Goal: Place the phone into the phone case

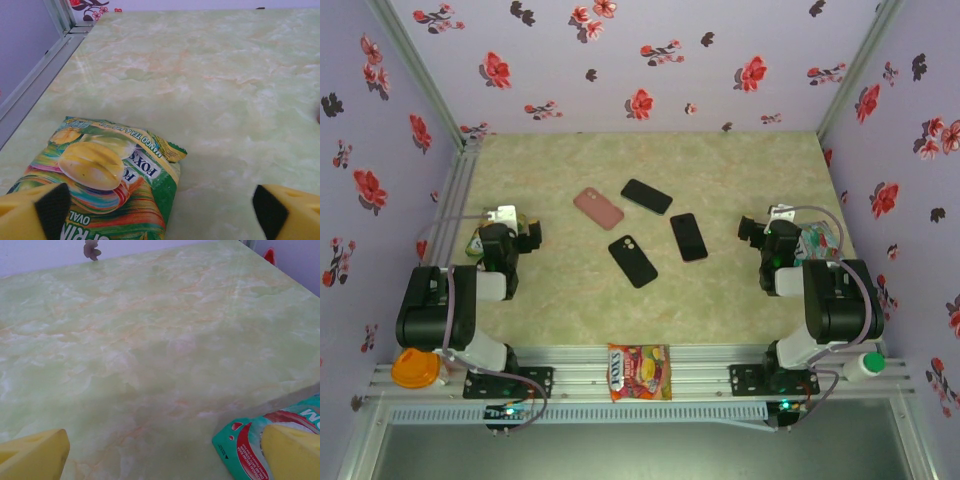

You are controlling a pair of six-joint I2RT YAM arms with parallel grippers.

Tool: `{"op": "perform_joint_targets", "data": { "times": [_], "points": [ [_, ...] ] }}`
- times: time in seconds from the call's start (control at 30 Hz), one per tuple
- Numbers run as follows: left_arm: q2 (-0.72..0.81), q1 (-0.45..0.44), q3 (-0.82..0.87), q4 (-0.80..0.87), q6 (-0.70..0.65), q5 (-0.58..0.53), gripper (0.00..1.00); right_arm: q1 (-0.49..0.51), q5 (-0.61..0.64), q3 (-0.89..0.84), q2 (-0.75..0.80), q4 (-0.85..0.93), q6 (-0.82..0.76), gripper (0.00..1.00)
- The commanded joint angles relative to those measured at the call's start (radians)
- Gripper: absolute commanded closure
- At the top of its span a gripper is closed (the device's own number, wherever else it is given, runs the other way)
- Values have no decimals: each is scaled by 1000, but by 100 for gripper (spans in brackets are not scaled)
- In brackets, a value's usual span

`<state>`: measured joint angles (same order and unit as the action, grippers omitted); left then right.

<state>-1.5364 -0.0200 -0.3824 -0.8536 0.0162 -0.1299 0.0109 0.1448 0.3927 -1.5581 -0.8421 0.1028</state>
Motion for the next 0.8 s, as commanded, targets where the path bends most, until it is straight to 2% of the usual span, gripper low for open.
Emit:
{"op": "perform_joint_targets", "data": {
  "times": [0.0, 0.03, 0.07, 0.13, 0.27, 0.37, 0.43, 0.57, 0.7, 0.77],
  "points": [
    [18, 5, -10, -18, -13, -11, 15, 10, 11, 11, 40, 4, -38, 3],
    [62, -3, -14, 22, -16, -35, 20, 32, 60, 42, 90, 125, -44, 4],
    [120, -14, -20, 76, -14, -76, 21, 51, 98, 88, 140, 272, -39, 5],
    [227, -24, -51, 231, 9, -140, 24, 81, 112, 175, 208, 459, -20, 10],
    [375, -58, -148, 546, 180, -134, 31, 184, 117, 283, 235, 668, -13, 8],
    [413, -111, -226, 735, 294, -109, 34, 236, 42, 366, 187, 820, 50, 8],
    [420, -160, -269, 824, 351, -104, 34, 270, -17, 394, 156, 879, 84, 7],
    [397, -264, -334, 934, 415, -66, 35, 360, -42, 420, 117, 954, 112, 4],
    [334, -340, -350, 928, 399, -58, 35, 427, -52, 465, 58, 1018, 107, 1],
    [300, -348, -363, 920, 416, -46, 35, 447, -57, 474, 31, 1014, 110, 1]
  ]
}}
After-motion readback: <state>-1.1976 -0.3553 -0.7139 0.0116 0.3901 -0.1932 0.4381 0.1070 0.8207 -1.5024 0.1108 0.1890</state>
